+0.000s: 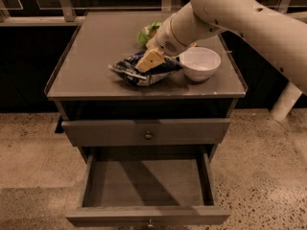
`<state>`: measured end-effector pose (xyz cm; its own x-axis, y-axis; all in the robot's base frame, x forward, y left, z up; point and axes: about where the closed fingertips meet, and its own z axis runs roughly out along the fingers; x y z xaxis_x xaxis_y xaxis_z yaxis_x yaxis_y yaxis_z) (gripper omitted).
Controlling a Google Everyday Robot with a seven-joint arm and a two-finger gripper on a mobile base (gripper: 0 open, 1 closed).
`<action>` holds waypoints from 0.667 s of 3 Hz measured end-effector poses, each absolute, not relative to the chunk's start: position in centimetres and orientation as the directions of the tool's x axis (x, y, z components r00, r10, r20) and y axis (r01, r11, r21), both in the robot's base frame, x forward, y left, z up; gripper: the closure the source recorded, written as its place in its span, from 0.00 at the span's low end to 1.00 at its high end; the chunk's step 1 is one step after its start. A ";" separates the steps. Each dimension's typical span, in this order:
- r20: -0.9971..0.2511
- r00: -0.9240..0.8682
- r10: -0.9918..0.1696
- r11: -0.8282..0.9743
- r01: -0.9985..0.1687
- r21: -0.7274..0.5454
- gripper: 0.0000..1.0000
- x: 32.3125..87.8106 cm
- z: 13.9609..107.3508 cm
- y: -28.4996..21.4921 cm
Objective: Pick blue chip bag from middle drawer and place on counter
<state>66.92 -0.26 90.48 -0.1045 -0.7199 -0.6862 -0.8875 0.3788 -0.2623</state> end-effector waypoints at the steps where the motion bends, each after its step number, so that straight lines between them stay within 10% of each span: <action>1: -0.686 -0.104 -0.720 0.379 -0.888 -0.262 0.00 66.9 90.5 -0.3; 2: -0.686 -0.104 -0.720 0.379 -0.888 -0.262 0.00 66.9 90.5 -0.3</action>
Offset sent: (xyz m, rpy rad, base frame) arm 0.0000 0.0000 0.0000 0.0000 0.0000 0.0000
